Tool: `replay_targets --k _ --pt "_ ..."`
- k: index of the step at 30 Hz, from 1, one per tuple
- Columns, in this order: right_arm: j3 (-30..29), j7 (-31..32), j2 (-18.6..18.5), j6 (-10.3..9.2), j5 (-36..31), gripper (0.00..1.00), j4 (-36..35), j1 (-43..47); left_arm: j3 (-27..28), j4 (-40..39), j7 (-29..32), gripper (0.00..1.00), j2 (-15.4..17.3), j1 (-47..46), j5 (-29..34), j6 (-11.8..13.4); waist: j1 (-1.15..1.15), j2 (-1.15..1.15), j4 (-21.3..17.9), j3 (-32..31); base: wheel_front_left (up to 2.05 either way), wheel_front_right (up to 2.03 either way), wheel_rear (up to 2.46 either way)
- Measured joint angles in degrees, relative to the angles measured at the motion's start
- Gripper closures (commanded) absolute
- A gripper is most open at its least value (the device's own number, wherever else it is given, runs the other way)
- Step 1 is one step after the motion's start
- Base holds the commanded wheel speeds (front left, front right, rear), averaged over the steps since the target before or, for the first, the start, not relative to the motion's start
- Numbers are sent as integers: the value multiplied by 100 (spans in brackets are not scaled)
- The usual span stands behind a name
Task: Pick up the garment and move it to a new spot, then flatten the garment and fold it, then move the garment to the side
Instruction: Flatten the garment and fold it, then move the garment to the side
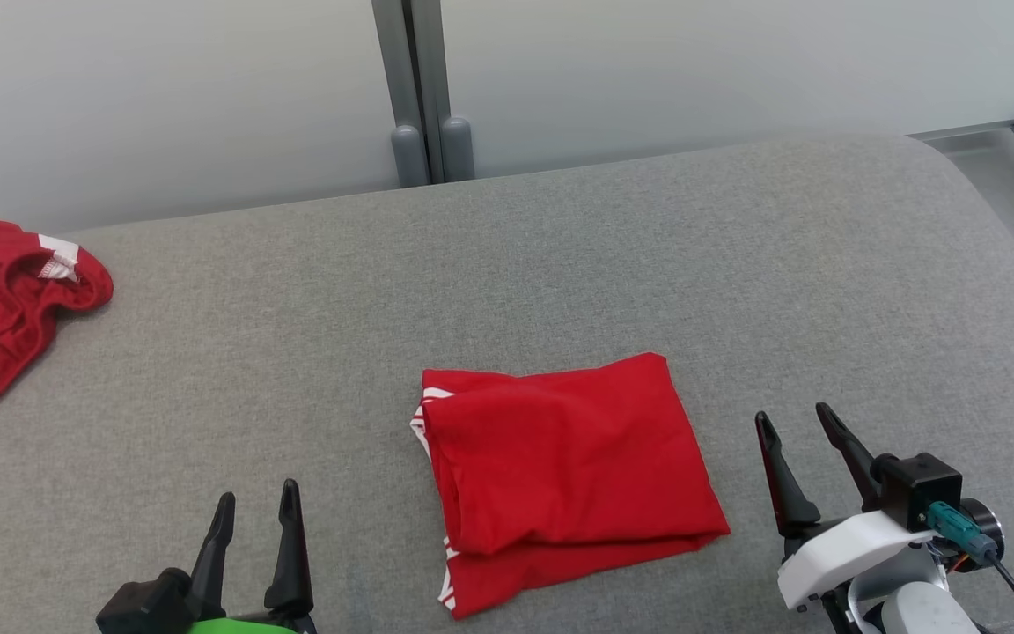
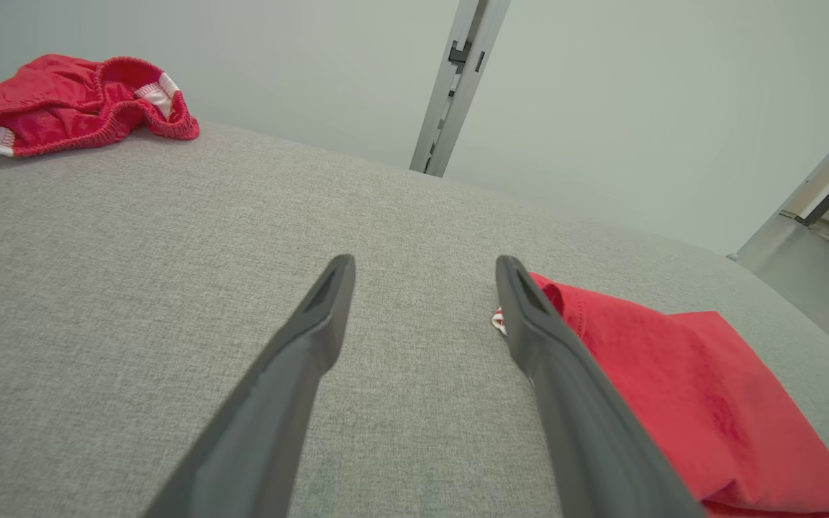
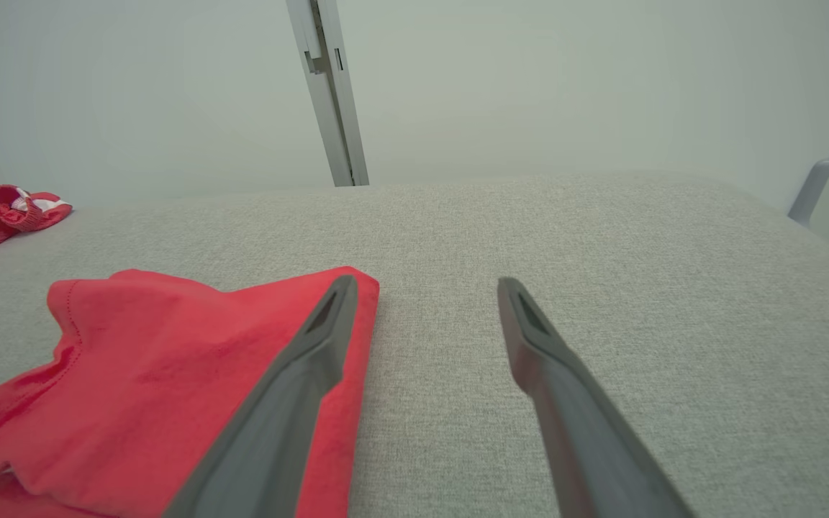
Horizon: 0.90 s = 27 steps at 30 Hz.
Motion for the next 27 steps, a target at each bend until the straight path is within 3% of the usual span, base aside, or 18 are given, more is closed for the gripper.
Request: replay_targets --k 10,19,27 --pt "-54 46 1 0 -269 0 250 -271 3 -15 0 0 -1 -3 12 1 0 0 56 24 0 0 0" --pt "-27 1260 -1 0 -597 0 684 -1072 -16 -36 0 0 -3 -165 7 1 0 0 292 173 0 0 0" --pt "426 2247 -215 0 -363 0 1122 -1333 -7 -53 -1 0 -3 -343 -3 0 0 0 585 417 0 0 0"
